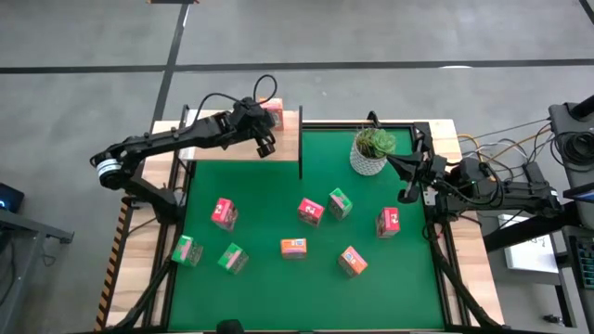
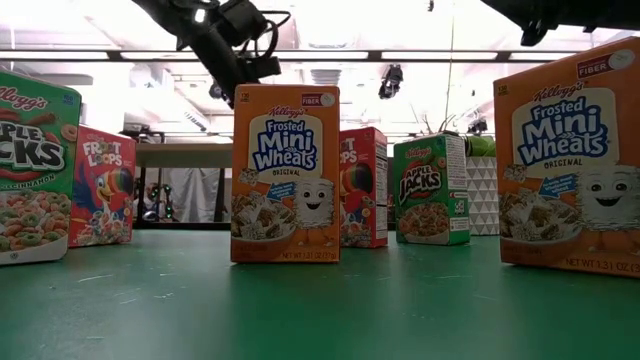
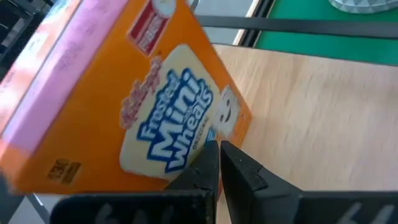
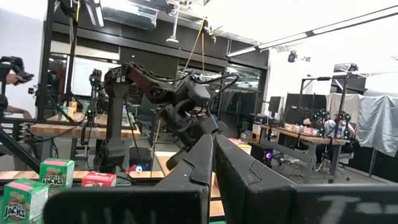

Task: Stack cereal on shelf
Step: Put the top left orange cereal box on the shelf

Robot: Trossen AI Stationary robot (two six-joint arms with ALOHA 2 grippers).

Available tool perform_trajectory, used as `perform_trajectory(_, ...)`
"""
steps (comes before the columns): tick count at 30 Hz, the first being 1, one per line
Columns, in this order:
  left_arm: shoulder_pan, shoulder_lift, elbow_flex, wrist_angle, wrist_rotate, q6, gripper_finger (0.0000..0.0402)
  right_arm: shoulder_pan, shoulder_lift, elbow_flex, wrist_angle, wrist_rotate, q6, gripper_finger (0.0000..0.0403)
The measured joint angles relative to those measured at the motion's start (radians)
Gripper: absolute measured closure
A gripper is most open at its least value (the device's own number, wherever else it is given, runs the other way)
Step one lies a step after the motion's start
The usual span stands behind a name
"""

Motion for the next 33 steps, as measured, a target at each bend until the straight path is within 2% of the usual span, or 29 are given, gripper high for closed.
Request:
perform_trajectory(13,0.009,0.044,0.0,0.03,-0.004,0.039,0.0401,0.0,0.0,0.0,0.0,0.0,-0.007,0.0394)
perform_trajectory(33,0.025,0.044,0.0,0.04,-0.005,0.052,0.0401,0.0,0.0,0.0,0.0,0.0,-0.012,0.0394)
